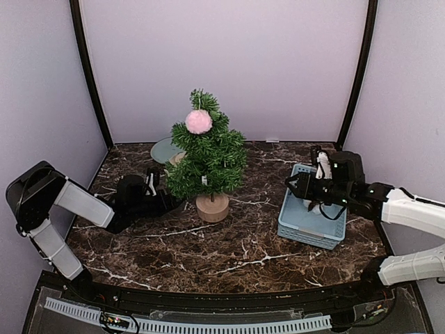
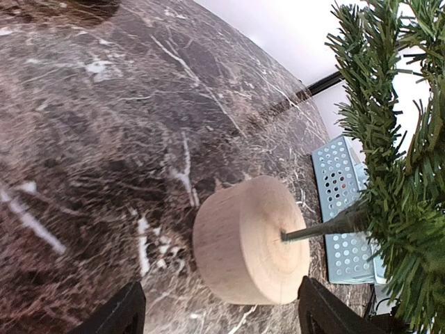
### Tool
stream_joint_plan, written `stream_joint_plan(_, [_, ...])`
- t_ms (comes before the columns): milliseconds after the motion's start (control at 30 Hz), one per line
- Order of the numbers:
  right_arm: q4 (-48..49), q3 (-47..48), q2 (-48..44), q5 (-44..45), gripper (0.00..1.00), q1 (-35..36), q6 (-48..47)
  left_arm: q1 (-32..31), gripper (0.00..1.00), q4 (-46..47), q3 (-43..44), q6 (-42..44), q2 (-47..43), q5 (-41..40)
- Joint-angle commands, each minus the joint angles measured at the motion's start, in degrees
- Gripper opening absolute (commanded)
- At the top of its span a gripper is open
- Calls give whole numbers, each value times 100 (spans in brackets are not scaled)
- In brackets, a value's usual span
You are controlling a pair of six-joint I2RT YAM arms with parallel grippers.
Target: Decorate the small christmas tree
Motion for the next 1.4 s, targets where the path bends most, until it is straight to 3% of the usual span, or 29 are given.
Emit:
stream_joint_plan(0, [-1464, 586, 394, 678, 51, -555, -502, 119, 78, -157, -289, -46, -489, -189])
stream_joint_plan(167, [-1947, 1017, 1092, 1146, 49, -1076, -947, 128, 78, -624, -291, 297, -1041, -420])
stream_joint_plan(300, [-1726, 1176, 1707, 688, 49, -1661, -1125, 128, 78, -928, -251, 549, -1356, -550])
stream_joint_plan(567, [-1344, 1497, 2680, 341, 50, -2111, -1520, 128, 79, -1286, -236, 761, -1845, -692])
stream_joint_plan(1367, [-824, 1691, 3636, -434, 51, -2408, -1577, 131, 80, -1236, -191, 855, -1919, -680])
